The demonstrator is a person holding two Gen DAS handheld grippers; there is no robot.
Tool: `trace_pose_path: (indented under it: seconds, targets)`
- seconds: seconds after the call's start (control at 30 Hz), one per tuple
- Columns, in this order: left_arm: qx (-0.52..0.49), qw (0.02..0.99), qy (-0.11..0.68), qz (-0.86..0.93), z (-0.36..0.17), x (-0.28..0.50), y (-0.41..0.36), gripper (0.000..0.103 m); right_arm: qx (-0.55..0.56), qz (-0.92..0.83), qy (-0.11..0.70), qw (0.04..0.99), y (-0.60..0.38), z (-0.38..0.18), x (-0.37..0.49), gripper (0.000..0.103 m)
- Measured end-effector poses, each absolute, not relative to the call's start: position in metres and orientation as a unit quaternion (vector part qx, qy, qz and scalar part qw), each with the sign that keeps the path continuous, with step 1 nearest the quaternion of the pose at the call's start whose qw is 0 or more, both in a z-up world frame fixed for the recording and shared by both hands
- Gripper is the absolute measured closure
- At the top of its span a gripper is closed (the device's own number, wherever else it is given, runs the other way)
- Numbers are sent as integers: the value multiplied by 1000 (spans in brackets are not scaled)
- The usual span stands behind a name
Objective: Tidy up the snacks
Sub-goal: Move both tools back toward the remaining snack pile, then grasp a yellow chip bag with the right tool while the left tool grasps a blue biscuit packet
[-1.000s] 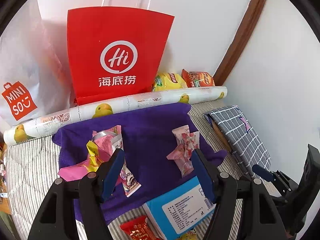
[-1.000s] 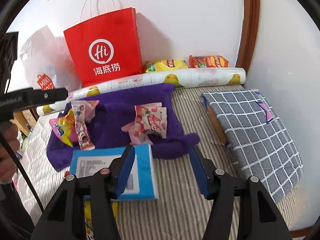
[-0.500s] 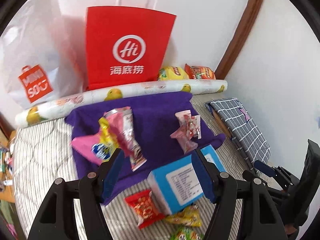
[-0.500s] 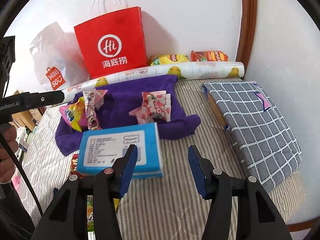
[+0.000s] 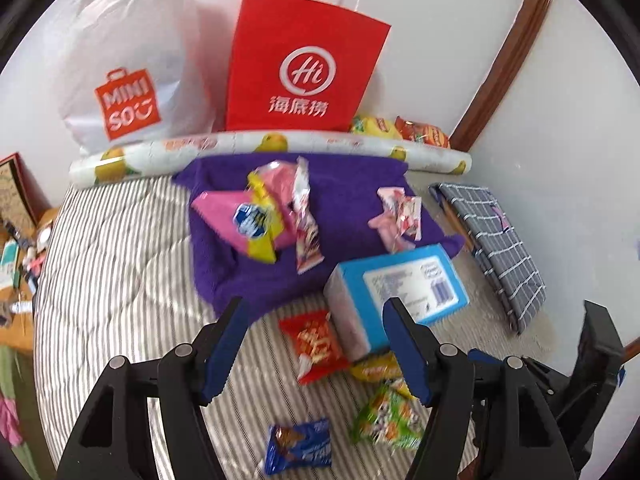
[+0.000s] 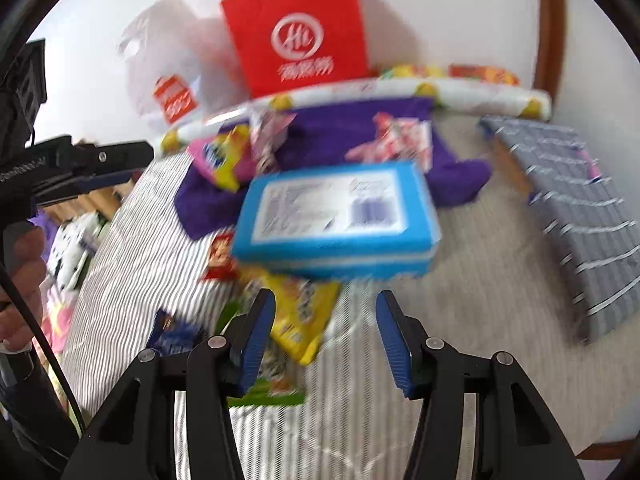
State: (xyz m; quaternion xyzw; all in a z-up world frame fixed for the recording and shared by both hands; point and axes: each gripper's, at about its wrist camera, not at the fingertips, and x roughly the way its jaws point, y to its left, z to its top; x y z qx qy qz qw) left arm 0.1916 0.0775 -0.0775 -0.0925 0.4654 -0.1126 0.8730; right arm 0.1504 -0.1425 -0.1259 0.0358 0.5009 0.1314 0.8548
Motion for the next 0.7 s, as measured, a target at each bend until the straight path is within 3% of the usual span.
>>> trace_pose_path:
  seconds: [0.13,0.5,0.7]
  targets:
    - [-104,871,470,-100,-87,177,92,35,45,160,516,840,-125,-139,149,45]
    - [-125,860,489,-76,-118,149,125,36,82,137,548,821,-112,-178,173,44]
    - [-126,856,495,-78,-129,138,129,36,85,129,545,824,-107,-188,183,36]
